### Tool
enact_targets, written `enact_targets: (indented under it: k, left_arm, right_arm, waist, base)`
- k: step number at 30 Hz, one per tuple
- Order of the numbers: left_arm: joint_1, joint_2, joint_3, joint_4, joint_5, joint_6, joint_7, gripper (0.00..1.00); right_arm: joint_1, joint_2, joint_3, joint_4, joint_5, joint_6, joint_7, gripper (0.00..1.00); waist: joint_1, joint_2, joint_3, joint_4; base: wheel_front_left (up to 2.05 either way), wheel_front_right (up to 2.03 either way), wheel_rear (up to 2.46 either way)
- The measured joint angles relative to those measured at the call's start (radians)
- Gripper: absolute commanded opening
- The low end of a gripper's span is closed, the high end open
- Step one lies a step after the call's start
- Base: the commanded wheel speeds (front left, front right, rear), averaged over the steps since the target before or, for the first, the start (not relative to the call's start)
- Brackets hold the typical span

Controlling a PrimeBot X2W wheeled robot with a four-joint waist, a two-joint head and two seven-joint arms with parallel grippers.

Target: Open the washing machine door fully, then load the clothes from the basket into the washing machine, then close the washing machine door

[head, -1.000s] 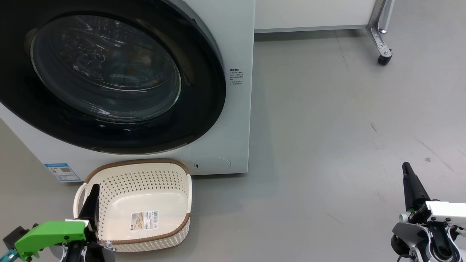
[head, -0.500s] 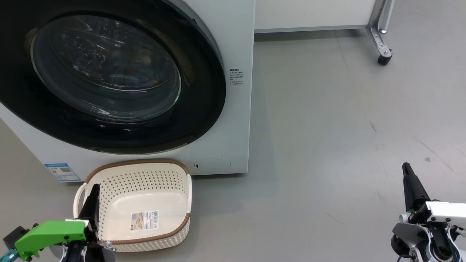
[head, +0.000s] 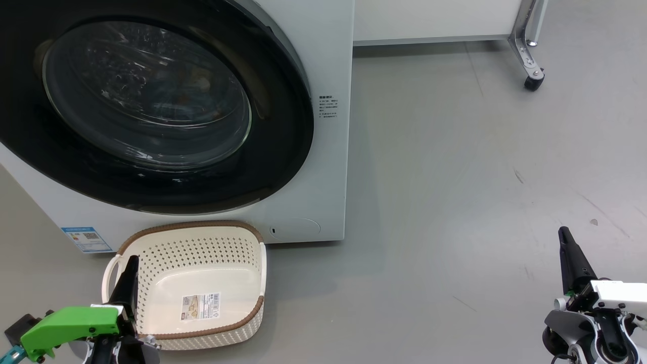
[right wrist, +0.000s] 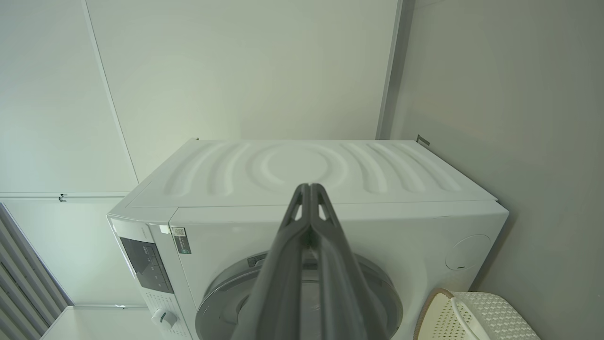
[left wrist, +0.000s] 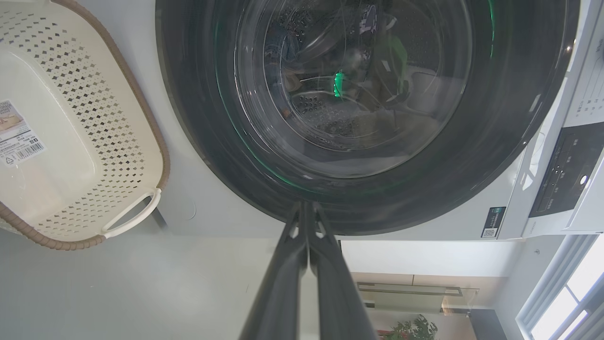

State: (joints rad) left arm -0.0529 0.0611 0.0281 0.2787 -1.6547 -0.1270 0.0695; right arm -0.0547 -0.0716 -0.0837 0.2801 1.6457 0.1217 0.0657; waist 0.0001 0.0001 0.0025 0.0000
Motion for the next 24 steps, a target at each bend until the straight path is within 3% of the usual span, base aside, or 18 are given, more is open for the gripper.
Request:
enact_targets:
  k: [24]
  left_arm:
    - [-0.001, 0.000, 0.002, 0.001, 0.000, 0.000, 0.000, 0.00]
  right_arm:
    - [0.000, 0.001, -0.002, 0.001, 0.000, 0.000, 0.000, 0.00]
  waist:
    - [0.0000, 0.0000, 0.000, 0.000]
  base:
    - [0.00, 0.00, 0.00]
